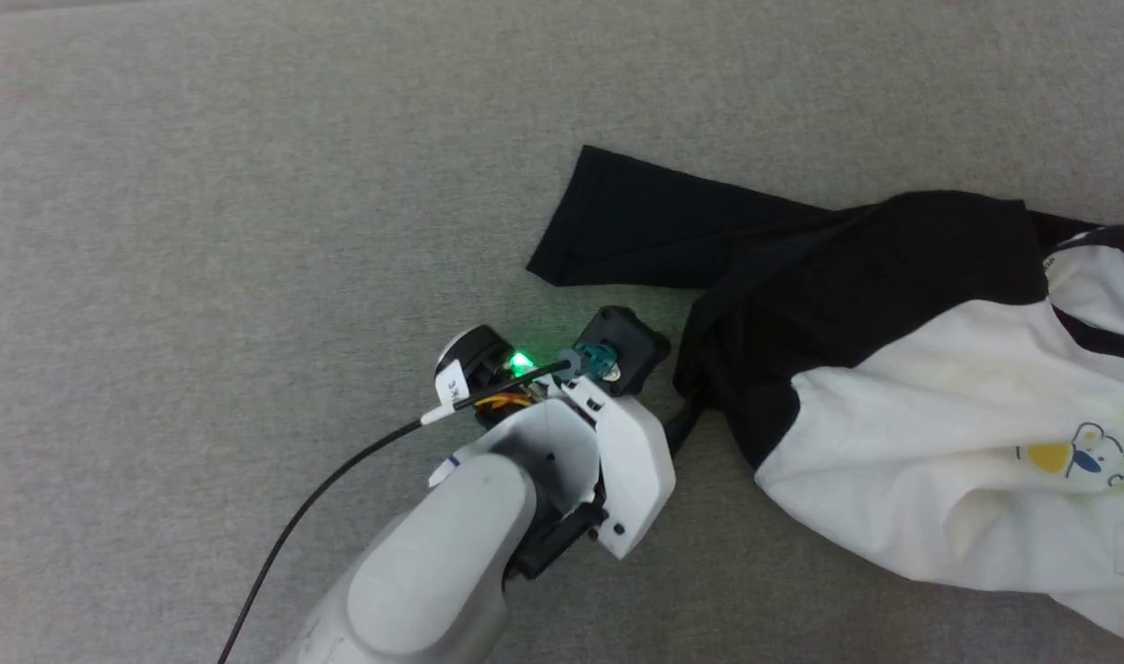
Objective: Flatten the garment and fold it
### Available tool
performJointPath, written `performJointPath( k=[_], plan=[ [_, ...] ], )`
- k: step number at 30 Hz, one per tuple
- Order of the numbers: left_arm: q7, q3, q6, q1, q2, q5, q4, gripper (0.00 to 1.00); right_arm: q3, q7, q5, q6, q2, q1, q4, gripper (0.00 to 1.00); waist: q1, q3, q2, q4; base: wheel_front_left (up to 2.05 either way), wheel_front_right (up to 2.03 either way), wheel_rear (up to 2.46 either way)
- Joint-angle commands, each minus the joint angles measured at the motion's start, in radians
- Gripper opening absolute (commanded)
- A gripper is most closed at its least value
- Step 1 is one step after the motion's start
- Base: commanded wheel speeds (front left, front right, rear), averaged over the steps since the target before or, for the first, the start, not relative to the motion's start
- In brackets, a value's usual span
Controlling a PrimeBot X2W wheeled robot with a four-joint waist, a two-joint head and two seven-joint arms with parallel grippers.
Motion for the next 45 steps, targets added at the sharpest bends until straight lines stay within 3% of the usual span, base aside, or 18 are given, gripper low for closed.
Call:
performJointPath(
  k=[1, 2, 11, 15, 19, 26, 28, 32, 36, 40, 41, 42, 45],
  plan=[
    [-0.004, -0.006, 0.004, -0.020, -0.007, 0.004, 0.023, 0.35, 0.001, -0.006, 0.004, -0.001, 0.002, -0.016, 0.002, 1.00, -0.0002, 0.023, 0.0000, -0.024, 0.00, 0.00, 0.00],
    [-0.010, -0.008, 0.005, -0.021, -0.011, 0.002, 0.037, 0.00, 0.001, -0.007, 0.004, -0.001, 0.002, -0.019, 0.005, 1.00, -0.0002, 0.022, 0.0000, -0.025, 0.00, 0.00, 0.00],
    [-0.082, -0.008, 0.004, -0.001, -0.046, -0.085, 0.046, 0.00, -0.027, -0.008, -0.002, -0.001, 0.002, -0.003, 0.027, 1.00, -0.0002, -0.060, 0.0000, 0.034, 0.00, 0.00, 0.00],
    [-0.116, 0.037, 0.036, 0.030, -0.049, -0.133, -0.031, 0.00, -0.032, 0.002, -0.010, -0.001, 0.002, 0.005, 0.024, 1.00, -0.0002, -0.116, 0.0000, 0.071, 0.00, 0.00, 0.00],
    [-0.123, 0.127, 0.101, 0.113, 0.010, -0.172, -0.174, 0.00, -0.037, 0.016, -0.011, -0.001, 0.002, 0.018, 0.023, 1.00, -0.0002, -0.166, 0.0000, 0.096, 0.00, 0.00, 0.00],
    [-0.060, 0.373, 0.277, 0.433, 0.200, -0.255, -0.496, 0.00, -0.060, 0.023, 0.004, -0.001, 0.002, 0.062, 0.031, 1.00, -0.0002, -0.210, 0.0000, 0.131, 0.00, 0.00, 0.00],
    [-0.050, 0.448, 0.332, 0.553, 0.230, -0.285, -0.568, 0.00, -0.061, 0.024, 0.007, -0.001, 0.002, 0.070, 0.032, 1.00, -0.0002, -0.210, 0.0000, 0.138, 0.00, 0.00, 0.00],
    [-0.044, 0.551, 0.406, 0.771, 0.251, -0.332, -0.608, 0.00, -0.065, 0.028, 0.009, -0.001, 0.002, 0.075, 0.032, 1.00, -0.0002, -0.206, 0.0000, 0.158, 0.00, 0.00, 0.00],
    [-0.079, 0.584, 0.409, 0.877, 0.217, -0.384, -0.538, 0.00, -0.061, 0.033, 0.006, -0.001, 0.002, 0.068, 0.033, 1.00, -0.0002, -0.207, 0.0000, 0.172, 0.00, 0.00, 0.00],
    [-0.149, 0.587, 0.411, 0.868, 0.186, -0.368, -0.460, 0.00, -0.049, 0.039, 0.003, -0.001, 0.002, 0.065, 0.037, 1.00, -0.0002, -0.210, 0.0000, 0.180, 0.00, 0.00, 0.00],
    [-0.164, 0.582, 0.402, 0.852, 0.176, -0.370, -0.455, 0.76, -0.049, 0.040, 0.002, -0.001, 0.002, 0.065, 0.038, 1.00, -0.0002, -0.212, 0.0000, 0.182, 0.00, 0.00, 0.00],
    [-0.177, 0.580, 0.395, 0.835, 0.166, -0.375, -0.457, 1.00, -0.049, 0.040, 0.001, -0.001, 0.002, 0.065, 0.038, 1.00, -0.0002, -0.213, 0.0000, 0.184, 0.00, 0.00, 0.00],
    [-0.191, 0.577, 0.374, 0.779, 0.172, -0.370, -0.497, 1.00, -0.045, 0.046, -0.002, -0.001, 0.002, 0.064, 0.035, 1.00, -0.0002, -0.217, 0.0000, 0.185, 0.00, 0.00, 0.00]
  ],
)
